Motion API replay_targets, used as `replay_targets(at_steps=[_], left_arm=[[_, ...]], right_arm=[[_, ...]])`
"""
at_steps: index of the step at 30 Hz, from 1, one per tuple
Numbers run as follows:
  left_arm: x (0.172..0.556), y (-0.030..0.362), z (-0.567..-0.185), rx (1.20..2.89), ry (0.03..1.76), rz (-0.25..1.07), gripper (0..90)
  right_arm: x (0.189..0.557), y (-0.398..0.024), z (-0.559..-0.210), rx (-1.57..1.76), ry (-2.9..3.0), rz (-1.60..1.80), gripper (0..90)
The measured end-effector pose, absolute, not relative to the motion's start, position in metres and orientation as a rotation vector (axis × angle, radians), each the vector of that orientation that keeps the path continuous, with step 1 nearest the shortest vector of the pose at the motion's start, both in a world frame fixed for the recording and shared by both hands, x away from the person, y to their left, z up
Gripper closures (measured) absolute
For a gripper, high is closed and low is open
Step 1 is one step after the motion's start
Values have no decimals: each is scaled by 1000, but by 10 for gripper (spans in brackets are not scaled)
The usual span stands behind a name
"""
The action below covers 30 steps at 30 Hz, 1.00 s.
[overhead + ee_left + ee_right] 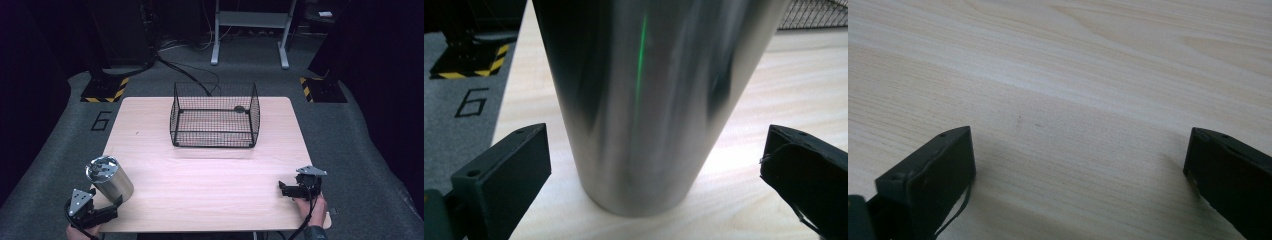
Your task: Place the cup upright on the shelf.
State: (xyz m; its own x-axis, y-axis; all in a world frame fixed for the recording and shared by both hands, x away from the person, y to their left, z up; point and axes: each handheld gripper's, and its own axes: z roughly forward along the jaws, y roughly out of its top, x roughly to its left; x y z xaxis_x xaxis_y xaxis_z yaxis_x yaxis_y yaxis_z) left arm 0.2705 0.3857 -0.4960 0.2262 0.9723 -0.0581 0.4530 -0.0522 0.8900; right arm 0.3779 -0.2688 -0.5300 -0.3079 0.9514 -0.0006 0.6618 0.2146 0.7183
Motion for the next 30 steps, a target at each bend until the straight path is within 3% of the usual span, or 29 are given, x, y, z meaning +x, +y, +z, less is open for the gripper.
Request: replay_targets(at_steps=[30], left_arm=[[303,376,-452,1556,1345,828,0]], right_arm=[[378,-268,-530,1492,2048,868,0]])
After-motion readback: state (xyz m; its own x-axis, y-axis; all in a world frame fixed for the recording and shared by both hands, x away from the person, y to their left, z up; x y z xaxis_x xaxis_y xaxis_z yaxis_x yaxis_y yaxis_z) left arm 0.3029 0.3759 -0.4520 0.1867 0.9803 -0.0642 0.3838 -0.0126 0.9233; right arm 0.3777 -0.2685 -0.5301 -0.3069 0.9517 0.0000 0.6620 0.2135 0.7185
